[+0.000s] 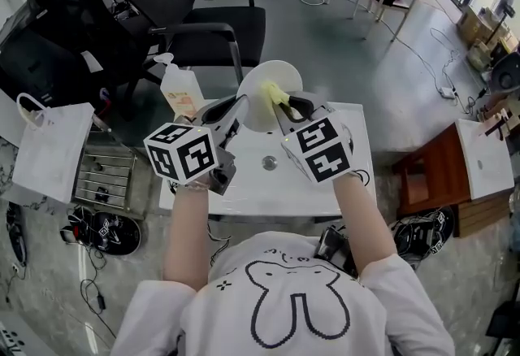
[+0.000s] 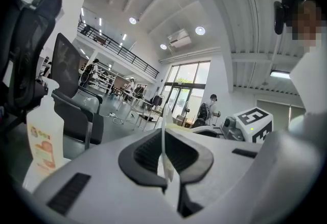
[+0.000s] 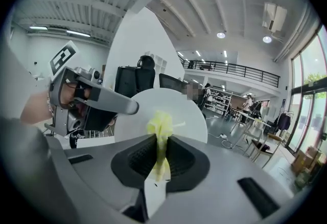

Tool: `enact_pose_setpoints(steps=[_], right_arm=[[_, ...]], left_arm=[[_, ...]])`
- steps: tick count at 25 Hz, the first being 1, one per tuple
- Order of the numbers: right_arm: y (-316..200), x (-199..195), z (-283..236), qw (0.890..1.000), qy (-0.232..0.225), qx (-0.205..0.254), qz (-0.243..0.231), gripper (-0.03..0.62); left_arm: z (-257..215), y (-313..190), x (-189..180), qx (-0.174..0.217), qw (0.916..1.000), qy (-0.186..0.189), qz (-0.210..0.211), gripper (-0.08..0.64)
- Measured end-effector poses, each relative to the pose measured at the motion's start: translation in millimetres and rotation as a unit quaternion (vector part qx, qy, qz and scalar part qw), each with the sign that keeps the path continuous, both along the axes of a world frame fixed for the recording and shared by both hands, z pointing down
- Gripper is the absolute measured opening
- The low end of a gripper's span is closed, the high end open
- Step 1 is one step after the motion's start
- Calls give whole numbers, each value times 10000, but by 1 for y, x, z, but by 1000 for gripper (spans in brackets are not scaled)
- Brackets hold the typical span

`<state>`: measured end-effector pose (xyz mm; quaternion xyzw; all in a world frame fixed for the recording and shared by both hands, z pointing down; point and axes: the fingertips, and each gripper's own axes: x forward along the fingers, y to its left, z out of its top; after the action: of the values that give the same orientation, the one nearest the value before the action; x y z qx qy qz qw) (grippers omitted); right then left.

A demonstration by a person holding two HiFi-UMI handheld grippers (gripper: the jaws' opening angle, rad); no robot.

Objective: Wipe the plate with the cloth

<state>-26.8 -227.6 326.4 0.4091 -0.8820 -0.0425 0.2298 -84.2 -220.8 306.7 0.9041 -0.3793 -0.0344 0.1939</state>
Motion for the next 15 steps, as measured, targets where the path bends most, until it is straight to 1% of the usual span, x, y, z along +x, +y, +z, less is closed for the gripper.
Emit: enact_pose_setpoints(steps=[4, 10, 13, 15], right_arm=[[14, -6, 18, 9994, 64, -261, -204, 51], [37, -12, 49, 9967, 126, -694, -399, 51], [39, -10, 51, 9966, 84, -703, -418, 51], [37, -7, 41, 9971, -62, -655, -390, 51]], left_arm=[[-2, -2, -1, -11, 9999, 118, -45, 17], [3, -3, -1, -14, 10000, 41, -86, 18], [5, -2, -2, -34, 9999, 66, -112, 18], [4, -2, -3, -18, 9999, 72, -135, 17]])
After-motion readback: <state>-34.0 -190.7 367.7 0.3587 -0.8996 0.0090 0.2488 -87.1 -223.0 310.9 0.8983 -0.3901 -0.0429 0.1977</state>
